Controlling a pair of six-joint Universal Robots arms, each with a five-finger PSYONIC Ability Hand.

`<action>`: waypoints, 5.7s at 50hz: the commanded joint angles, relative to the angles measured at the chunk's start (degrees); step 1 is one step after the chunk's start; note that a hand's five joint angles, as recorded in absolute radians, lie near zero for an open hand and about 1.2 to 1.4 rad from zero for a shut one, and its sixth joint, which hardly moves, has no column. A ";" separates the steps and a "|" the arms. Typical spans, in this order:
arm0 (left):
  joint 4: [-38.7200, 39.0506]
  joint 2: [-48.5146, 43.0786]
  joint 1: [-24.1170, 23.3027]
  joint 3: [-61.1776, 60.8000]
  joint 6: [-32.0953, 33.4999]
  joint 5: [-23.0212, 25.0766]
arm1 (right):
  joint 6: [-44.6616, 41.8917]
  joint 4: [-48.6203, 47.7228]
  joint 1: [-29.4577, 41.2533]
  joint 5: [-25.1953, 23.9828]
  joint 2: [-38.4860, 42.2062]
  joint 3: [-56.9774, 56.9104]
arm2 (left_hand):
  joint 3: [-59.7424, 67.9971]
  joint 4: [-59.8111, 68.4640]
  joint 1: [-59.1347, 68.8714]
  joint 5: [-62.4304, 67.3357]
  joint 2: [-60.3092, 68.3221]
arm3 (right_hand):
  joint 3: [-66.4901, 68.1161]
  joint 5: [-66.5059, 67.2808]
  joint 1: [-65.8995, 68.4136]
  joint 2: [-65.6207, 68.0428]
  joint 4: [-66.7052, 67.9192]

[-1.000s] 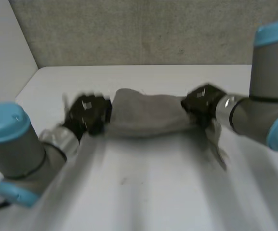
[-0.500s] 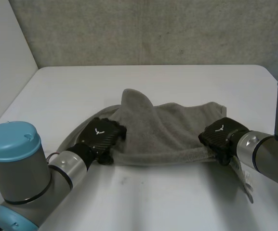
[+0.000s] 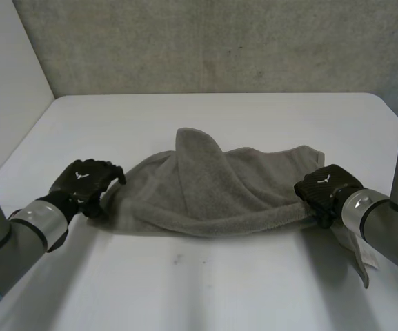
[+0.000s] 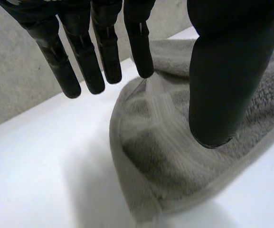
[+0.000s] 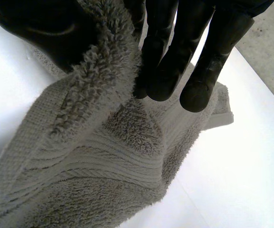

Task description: Fold the towel.

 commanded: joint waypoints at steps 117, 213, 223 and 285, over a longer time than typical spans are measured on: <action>3.46 -1.73 -0.91 6.83 -8.25 9.70 | -1.74 34.39 -6.77 -11.55 5.59 -26.37 | 47.51 47.49 47.53 47.50 47.51 | 3.69 2.38 4.24 4.15 3.34; 15.06 -2.30 1.63 8.97 -16.41 1.62 | 26.65 2.75 -8.69 -6.87 -4.04 5.16 | 47.51 47.49 47.53 47.50 47.51 | -62.02 -63.33 -61.47 -61.56 -62.37; 14.97 -1.51 1.63 8.53 -16.41 0.91 | 35.70 -0.24 -13.96 -10.56 -6.24 13.42 | 47.51 47.49 47.53 47.50 47.51 | -62.02 -63.33 -61.47 -61.56 -62.37; -1.11 30.31 17.10 -3.43 -23.89 13.66 | -3.50 27.27 -20.12 -14.78 -22.32 -12.07 | 47.51 47.49 47.53 47.50 47.51 | 3.69 2.38 4.24 4.15 3.34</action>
